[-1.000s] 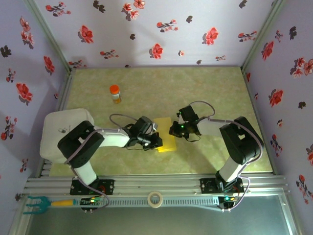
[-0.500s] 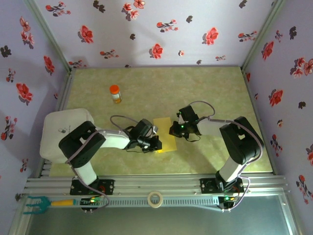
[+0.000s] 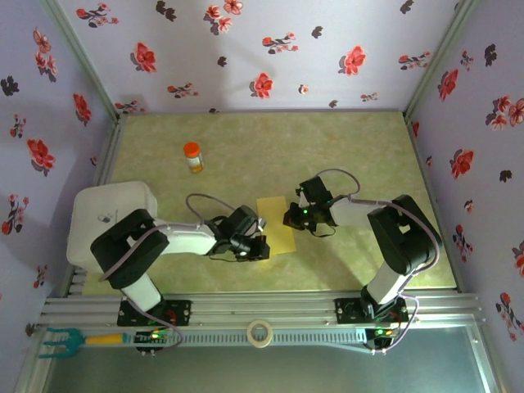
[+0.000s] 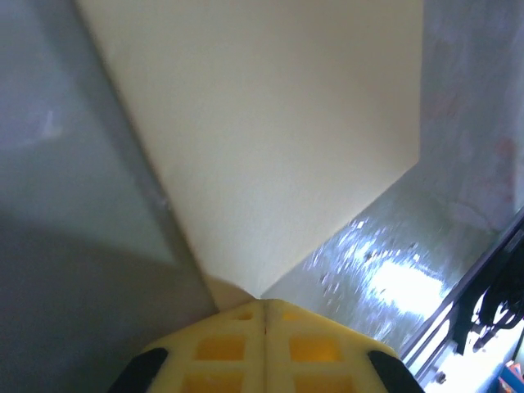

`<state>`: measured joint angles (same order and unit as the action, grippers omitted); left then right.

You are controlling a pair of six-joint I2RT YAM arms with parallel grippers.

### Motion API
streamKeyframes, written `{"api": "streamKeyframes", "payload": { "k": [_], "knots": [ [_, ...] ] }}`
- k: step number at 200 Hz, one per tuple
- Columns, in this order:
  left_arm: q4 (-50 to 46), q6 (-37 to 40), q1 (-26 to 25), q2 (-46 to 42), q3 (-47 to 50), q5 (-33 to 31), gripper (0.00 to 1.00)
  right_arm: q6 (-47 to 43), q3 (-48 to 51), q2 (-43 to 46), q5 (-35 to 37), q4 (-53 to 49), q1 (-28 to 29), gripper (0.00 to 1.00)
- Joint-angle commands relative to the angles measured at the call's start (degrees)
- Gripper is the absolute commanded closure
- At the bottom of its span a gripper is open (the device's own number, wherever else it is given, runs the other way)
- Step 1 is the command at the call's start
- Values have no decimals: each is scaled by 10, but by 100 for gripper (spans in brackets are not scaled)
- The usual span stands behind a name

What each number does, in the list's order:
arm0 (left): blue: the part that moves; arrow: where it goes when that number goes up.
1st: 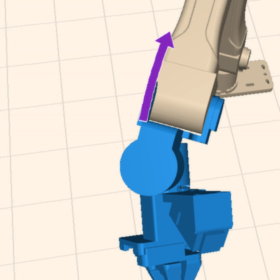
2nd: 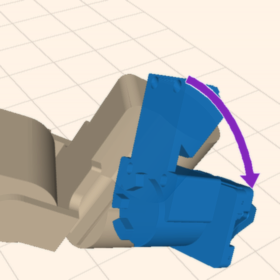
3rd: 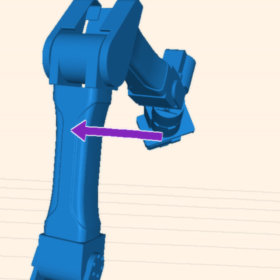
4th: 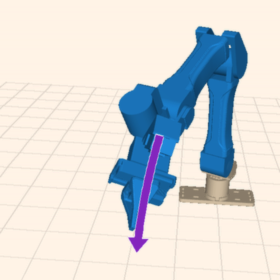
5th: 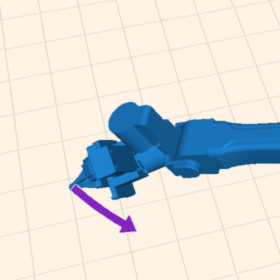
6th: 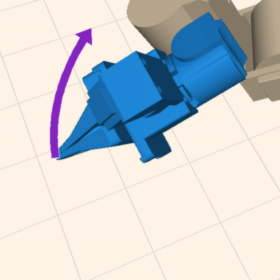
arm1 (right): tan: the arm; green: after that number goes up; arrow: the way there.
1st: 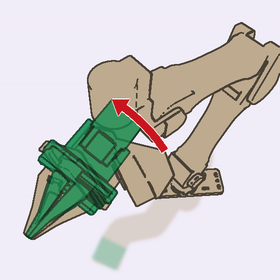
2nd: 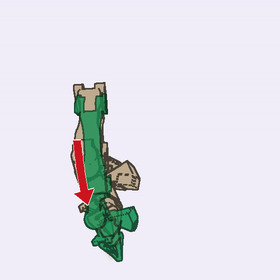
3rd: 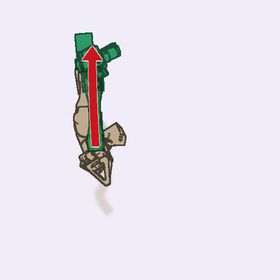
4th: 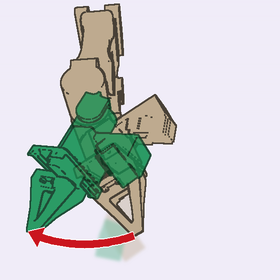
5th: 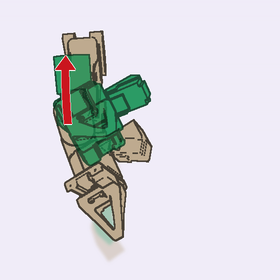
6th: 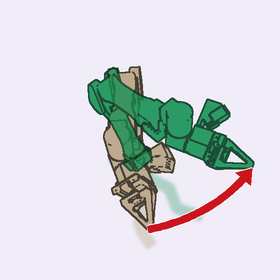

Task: Fold a paper plane with a square sheet of paper (pick it up from the middle)
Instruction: First fold the square sheet of paper in half at the center of the table.

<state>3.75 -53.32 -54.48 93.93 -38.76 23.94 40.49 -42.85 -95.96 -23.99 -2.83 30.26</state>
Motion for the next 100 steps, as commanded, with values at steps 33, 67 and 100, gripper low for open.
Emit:
{"api": "streamKeyframes", "payload": {
  "k": [33, 67, 100],
  "knots": [
    [-64, 34, 53, -103, -41, -18, 100, 18, 16, 47, 3, -51, -3, 98],
    [-37, 32, 134, -67, -77, 4, 100, 13, 14, 149, 34, -100, -7, 79],
    [-58, 65, 157, 26, -170, 33, 100, 41, 54, 220, 46, -134, -20, 73]
  ]
}}
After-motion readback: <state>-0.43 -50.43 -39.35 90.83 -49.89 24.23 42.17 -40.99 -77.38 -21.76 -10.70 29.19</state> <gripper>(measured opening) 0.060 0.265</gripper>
